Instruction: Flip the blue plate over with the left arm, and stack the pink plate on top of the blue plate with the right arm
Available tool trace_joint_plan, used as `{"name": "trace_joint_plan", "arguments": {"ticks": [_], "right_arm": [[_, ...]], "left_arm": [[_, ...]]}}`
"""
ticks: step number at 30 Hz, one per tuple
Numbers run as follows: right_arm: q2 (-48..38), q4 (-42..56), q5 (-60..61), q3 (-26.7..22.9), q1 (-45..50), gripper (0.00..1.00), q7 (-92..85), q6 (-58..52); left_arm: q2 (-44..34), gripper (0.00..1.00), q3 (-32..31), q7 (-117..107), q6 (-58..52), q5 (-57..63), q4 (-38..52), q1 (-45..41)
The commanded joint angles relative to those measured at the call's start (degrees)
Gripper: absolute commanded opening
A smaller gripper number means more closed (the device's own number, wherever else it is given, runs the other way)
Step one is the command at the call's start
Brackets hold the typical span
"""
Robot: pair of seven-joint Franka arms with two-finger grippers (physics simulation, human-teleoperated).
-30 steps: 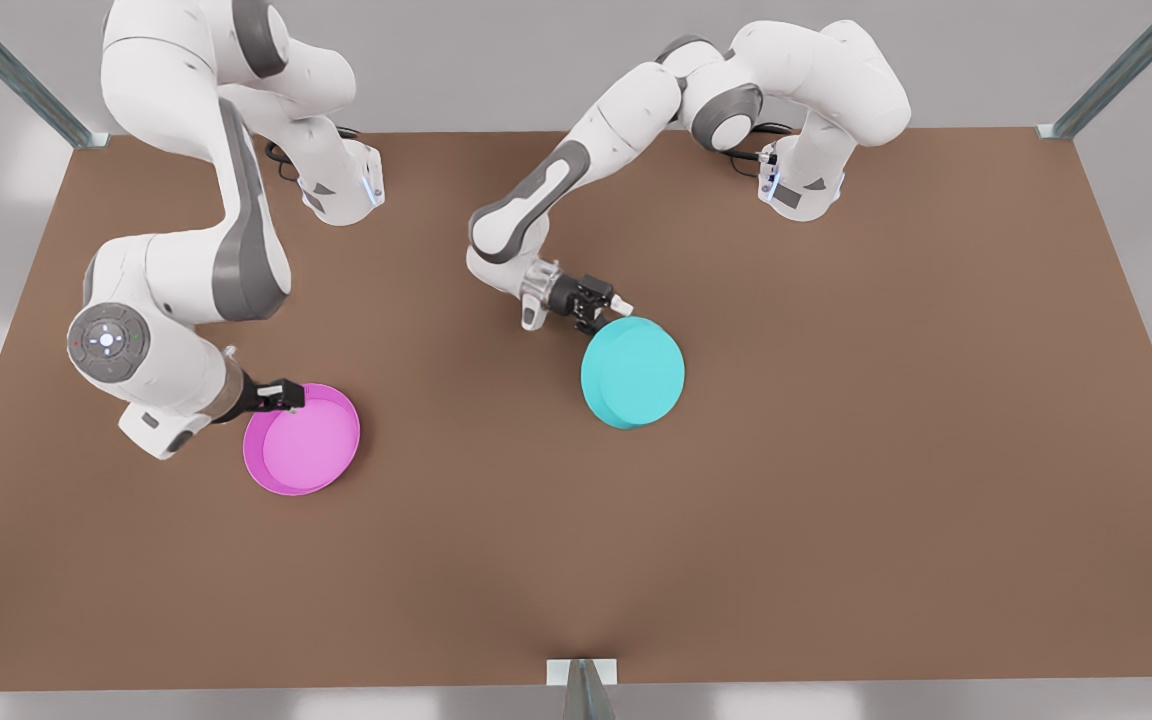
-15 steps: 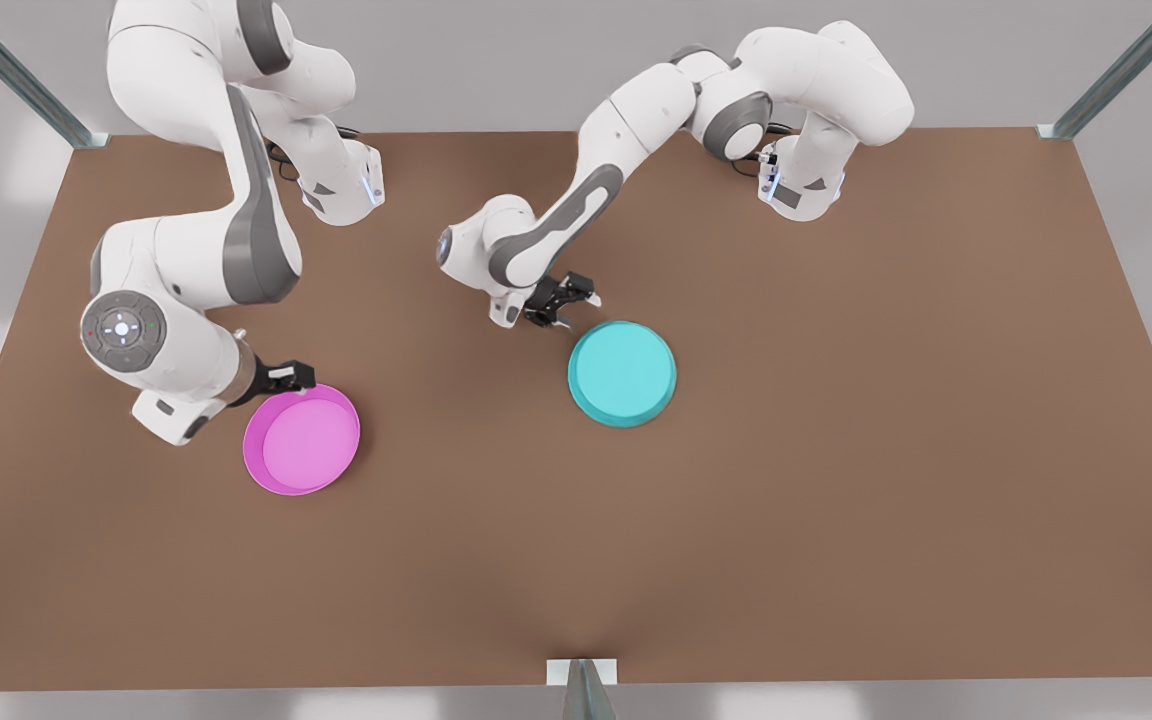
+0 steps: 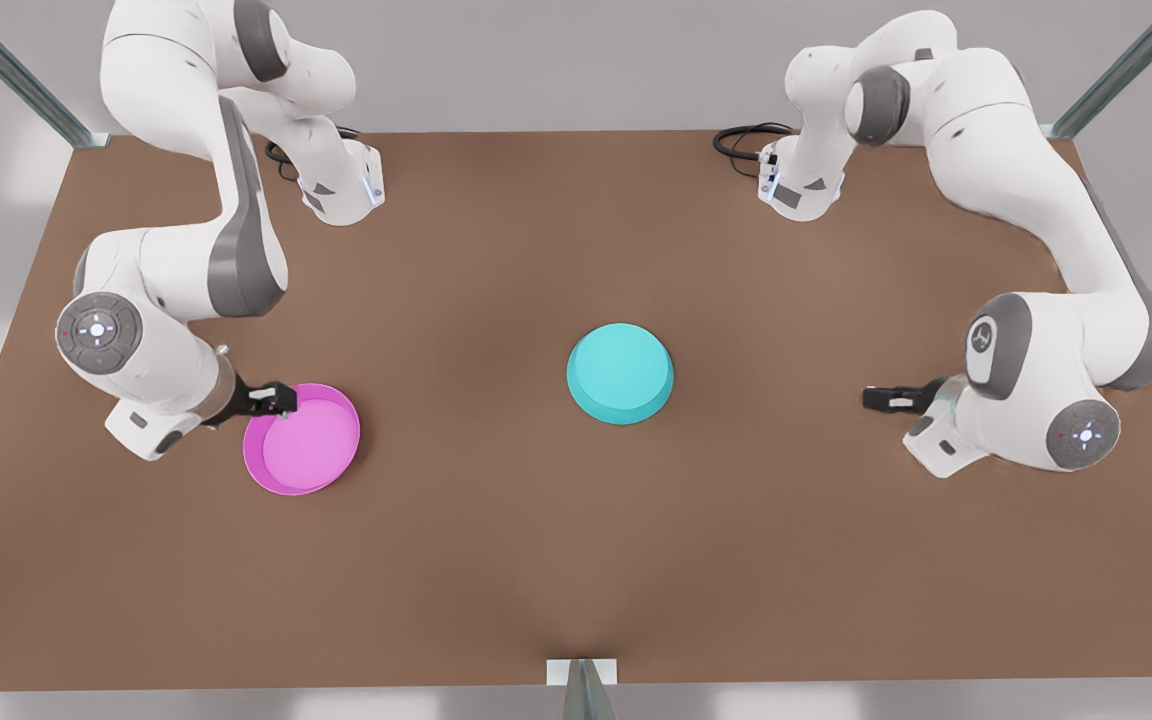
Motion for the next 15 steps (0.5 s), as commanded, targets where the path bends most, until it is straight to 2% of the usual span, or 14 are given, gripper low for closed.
{"name": "trace_joint_plan", "arguments": {"ticks": [1, 4, 5, 6, 8, 11, 13, 15], "right_arm": [[-0.1, 0.0, 0.3, 0.0, 0.0, 1.00, 0.1, 0.0], [1.8, -0.4, -0.2, 0.2, -0.5, 1.00, -0.2, 0.4], [7.6, -0.9, -0.9, 0.1, -0.7, 1.00, -0.4, 0.5], [9.6, -1.6, -2.8, 0.0, -1.6, 1.00, -0.7, 0.9], [9.2, -7.9, 1.2, 0.3, -6.8, 1.00, -0.7, 7.0], [7.2, -10.9, 2.3, 0.4, -10.6, 1.00, -5.8, 5.6], [7.1, -12.8, 2.3, 0.4, -17.7, 1.00, -10.7, 6.5], [6.6, -16.8, 3.5, 0.4, -20.6, 1.00, -13.0, 6.5]], "left_arm": [[-2.1, 1.00, 0.0, 0.0, 0.0, 1.1, -1.3, -0.1], [-14.3, 1.00, -0.3, 0.4, 2.5, 4.0, -10.3, -0.6], [-20.6, 1.00, -1.4, 4.2, 7.7, 6.8, -18.5, -0.5], [-21.9, 1.00, -2.1, 5.4, 11.8, 7.8, -22.7, -0.1], [-20.8, 1.00, -2.5, 8.2, 13.0, 7.8, -23.1, 1.0], [-19.3, 1.00, -2.5, 8.2, 12.7, 7.8, -22.9, 0.6], [-18.3, 1.00, -2.4, 8.2, 12.9, 7.8, -22.8, 0.6], [-17.8, 1.00, -2.4, 8.2, 12.9, 7.8, -22.8, 0.6]]}}
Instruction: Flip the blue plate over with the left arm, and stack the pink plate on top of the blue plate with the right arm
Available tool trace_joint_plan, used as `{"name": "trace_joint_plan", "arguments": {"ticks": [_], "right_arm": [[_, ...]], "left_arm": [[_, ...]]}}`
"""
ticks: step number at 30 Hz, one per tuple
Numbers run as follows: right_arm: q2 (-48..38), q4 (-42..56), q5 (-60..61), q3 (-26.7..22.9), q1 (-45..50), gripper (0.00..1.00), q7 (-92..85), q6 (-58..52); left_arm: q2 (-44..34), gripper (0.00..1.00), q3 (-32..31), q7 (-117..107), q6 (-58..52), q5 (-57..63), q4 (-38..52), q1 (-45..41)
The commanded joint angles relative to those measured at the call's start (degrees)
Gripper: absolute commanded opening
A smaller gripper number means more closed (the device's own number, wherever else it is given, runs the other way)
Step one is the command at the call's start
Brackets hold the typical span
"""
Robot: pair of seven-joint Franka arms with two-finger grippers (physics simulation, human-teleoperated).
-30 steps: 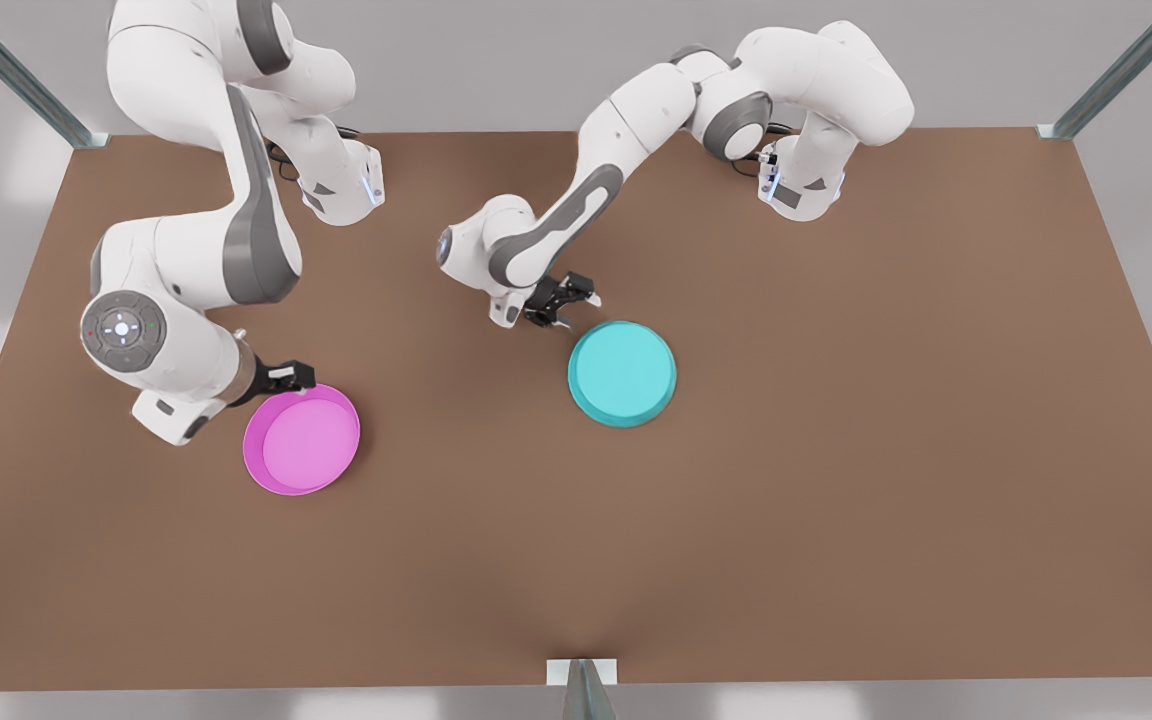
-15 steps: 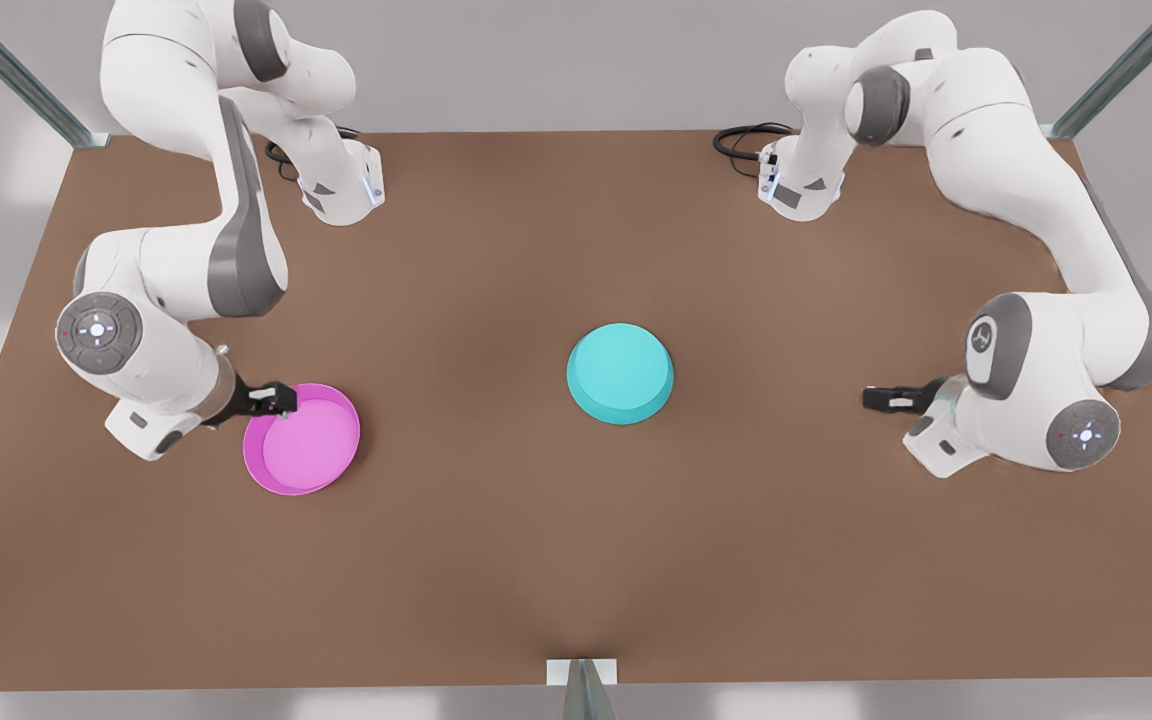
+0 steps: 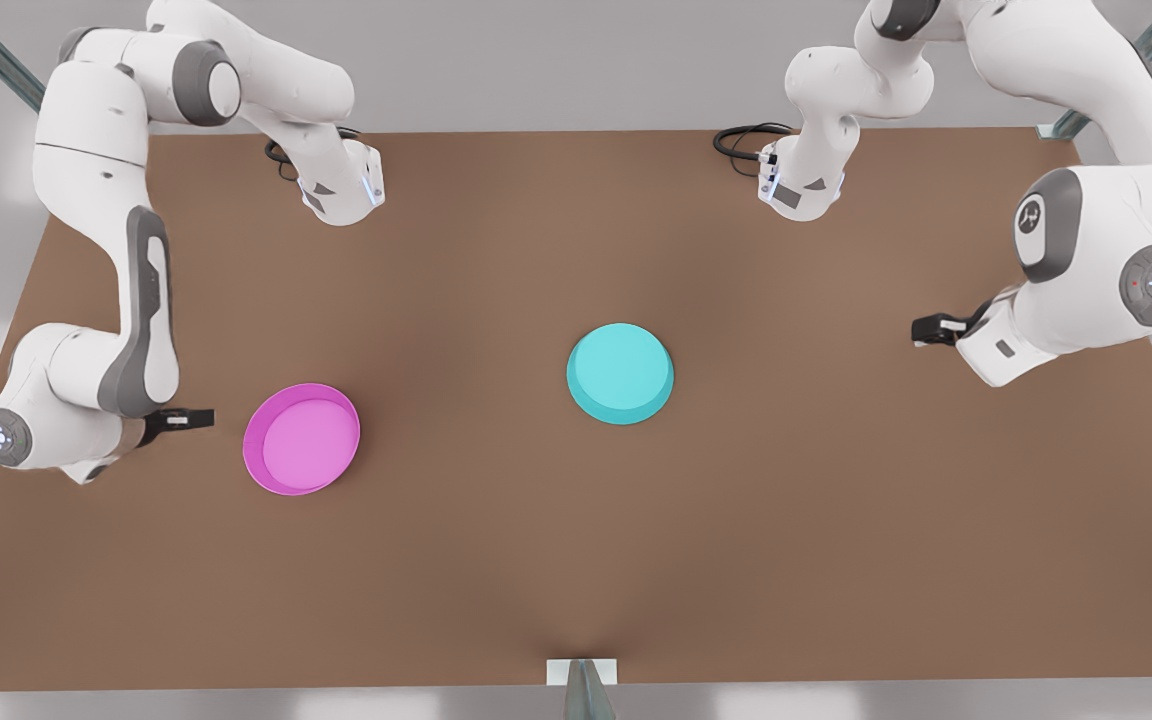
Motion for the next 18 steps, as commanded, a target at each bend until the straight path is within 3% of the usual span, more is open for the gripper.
{"name": "trace_joint_plan", "arguments": {"ticks": [1, 3, 8, 13, 18], "right_arm": [[-1.0, -2.5, 1.5, 0.0, -1.0, 1.00, 0.0, 1.2], [-4.1, -10.0, 4.3, 0.7, -1.4, 1.00, 0.0, 6.8], [-3.9, -12.2, 8.4, 1.3, -1.6, 1.00, -0.1, 10.0], [-0.7, -16.9, 9.8, 1.3, -3.5, 1.00, -12.0, 26.5], [0.8, -17.4, 13.3, 1.3, -4.6, 1.00, -19.8, 28.0]], "left_arm": [[0.1, 1.00, 0.0, -0.1, 0.0, 0.3, 0.0, 0.0], [0.5, 1.00, 0.0, -0.1, 0.9, 0.2, 0.0, 0.1], [0.8, 1.00, 0.1, 0.0, 0.8, 0.1, 0.0, 0.2], [0.9, 1.00, 0.2, 0.0, 0.8, 0.1, 0.0, 0.2], [0.9, 1.00, 0.2, 0.0, 0.8, 0.1, 0.0, 0.2]]}}
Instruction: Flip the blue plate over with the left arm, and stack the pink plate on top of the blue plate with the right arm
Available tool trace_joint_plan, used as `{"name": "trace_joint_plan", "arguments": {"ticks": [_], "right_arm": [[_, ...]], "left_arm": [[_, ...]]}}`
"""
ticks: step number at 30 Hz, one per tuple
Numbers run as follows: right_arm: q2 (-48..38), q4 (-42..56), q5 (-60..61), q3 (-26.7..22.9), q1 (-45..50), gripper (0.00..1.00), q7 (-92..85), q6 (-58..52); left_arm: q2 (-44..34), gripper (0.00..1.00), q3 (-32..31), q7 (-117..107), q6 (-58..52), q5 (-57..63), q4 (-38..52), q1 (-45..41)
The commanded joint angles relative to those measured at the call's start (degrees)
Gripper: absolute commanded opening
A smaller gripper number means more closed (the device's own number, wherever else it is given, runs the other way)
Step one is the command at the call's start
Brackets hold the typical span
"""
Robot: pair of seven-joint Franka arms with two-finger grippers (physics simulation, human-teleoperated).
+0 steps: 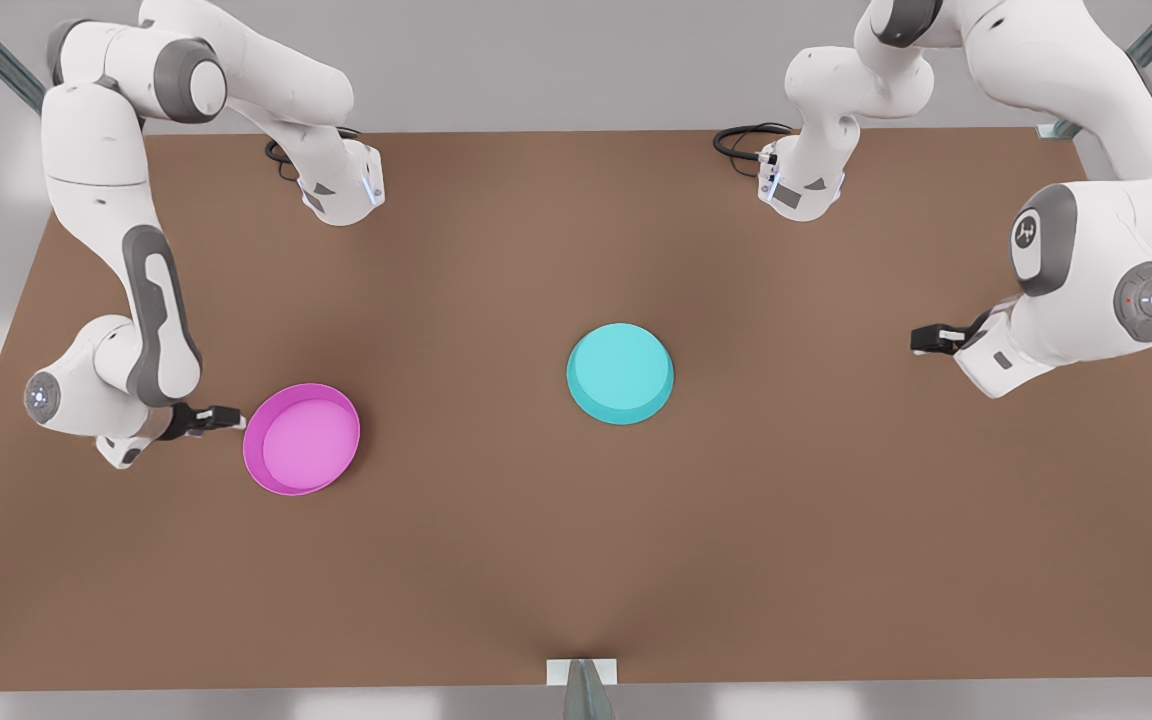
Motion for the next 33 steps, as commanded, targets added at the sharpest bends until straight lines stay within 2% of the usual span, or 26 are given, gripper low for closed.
{"name": "trace_joint_plan", "arguments": {"ticks": [1, 17, 18, 19, 20, 21, 22, 23, 24, 28, 29, 30, 33], "right_arm": [[0.0, 0.1, 0.1, 0.0, 0.1, 1.00, -0.3, -0.1], [5.2, 0.3, 1.3, 0.9, 1.1, 1.00, -0.3, 0.9], [5.2, 0.3, 1.4, 0.9, 1.2, 0.98, -0.3, 0.9], [5.2, 0.3, 1.4, 0.9, 1.2, 0.87, -0.2, 0.9], [5.2, 0.3, 1.4, 0.9, 1.5, 0.66, 0.2, 0.6], [5.2, 0.3, 1.4, 0.9, 1.6, 0.54, 0.2, 0.4], [5.2, 0.3, 1.4, 0.9, 1.6, 0.42, 0.2, 0.4], [5.2, 0.3, 1.4, 0.9, 1.6, 0.36, 0.1, 0.4], [5.2, 0.3, 1.4, 0.9, 1.6, 0.33, -0.1, 0.4], [6.0, 0.3, 1.4, 0.9, 1.6, 0.30, -0.3, 0.4], [6.0, 0.3, 1.4, 0.9, 1.6, 0.23, -0.3, 0.4], [6.0, 0.5, 1.3, 0.9, 1.6, 0.21, -0.6, 0.2], [5.9, 1.5, 1.3, 0.9, 2.3, 0.21, -0.5, -1.3]], "left_arm": [[0.0, 1.00, 0.0, 0.0, 0.0, 0.0, 0.1, 0.0], [0.1, 1.00, 0.0, 0.1, -0.2, 0.0, 0.0, 0.0], [0.1, 1.00, 0.0, 0.1, -0.2, 0.0, 0.0, 0.0], [0.1, 1.00, 0.0, 0.1, -0.2, 0.0, 0.0, 0.0], [0.1, 1.00, 0.0, 0.1, -0.2, 0.0, 0.0, 0.0], [0.1, 1.00, 0.0, 0.1, -0.2, 0.0, 0.0, 0.0], [0.1, 1.00, 0.0, 0.1, -0.2, 0.0, 0.0, 0.0], [0.1, 1.00, 0.0, 0.1, -0.2, 0.0, 0.0, 0.0], [0.1, 1.00, 0.0, 0.1, -0.2, 0.0, 0.0, 0.0], [0.0, 1.00, 0.1, 0.1, -0.3, 0.0, 0.0, 0.0], [0.0, 1.00, 0.1, 0.1, -0.4, 0.0, 0.0, 0.0], [0.1, 1.00, 0.0, 0.1, -0.4, 0.0, 0.0, 0.0], [0.0, 1.00, 0.0, 0.1, -0.4, 0.0, 0.0, 0.0]]}}
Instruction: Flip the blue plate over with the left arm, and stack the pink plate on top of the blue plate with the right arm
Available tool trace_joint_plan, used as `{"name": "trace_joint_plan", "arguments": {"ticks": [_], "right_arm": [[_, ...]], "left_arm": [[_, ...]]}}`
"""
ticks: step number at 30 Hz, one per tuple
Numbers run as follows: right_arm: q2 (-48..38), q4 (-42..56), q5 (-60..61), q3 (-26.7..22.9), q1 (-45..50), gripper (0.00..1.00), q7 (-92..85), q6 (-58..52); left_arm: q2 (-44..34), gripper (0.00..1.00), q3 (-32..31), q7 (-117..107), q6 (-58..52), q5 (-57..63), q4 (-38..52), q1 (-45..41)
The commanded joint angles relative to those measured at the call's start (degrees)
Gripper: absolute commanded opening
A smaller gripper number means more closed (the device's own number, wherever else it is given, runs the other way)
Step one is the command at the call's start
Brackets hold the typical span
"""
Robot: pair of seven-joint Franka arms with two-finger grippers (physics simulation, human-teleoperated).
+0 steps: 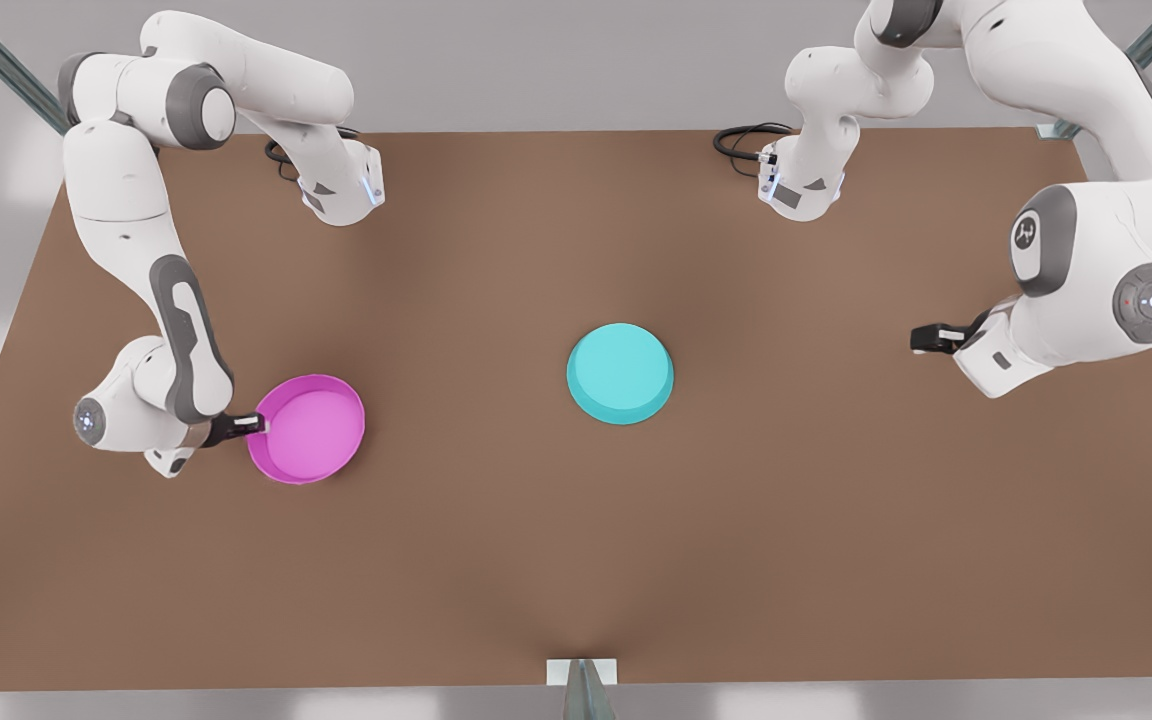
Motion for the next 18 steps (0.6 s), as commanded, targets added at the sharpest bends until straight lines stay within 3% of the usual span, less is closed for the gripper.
{"name": "trace_joint_plan", "arguments": {"ticks": [1, 18], "right_arm": [[0.0, 0.1, -1.2, 0.0, 0.0, 0.21, 0.8, 0.3], [-0.4, 8.4, -1.1, 0.4, 1.2, 0.21, 2.5, -10.1]], "left_arm": [[0.1, 1.00, 0.0, 0.0, 0.0, 0.0, 0.0, 0.0], [0.1, 1.00, 0.1, 0.0, 0.0, 0.0, 0.0, 0.0]]}}
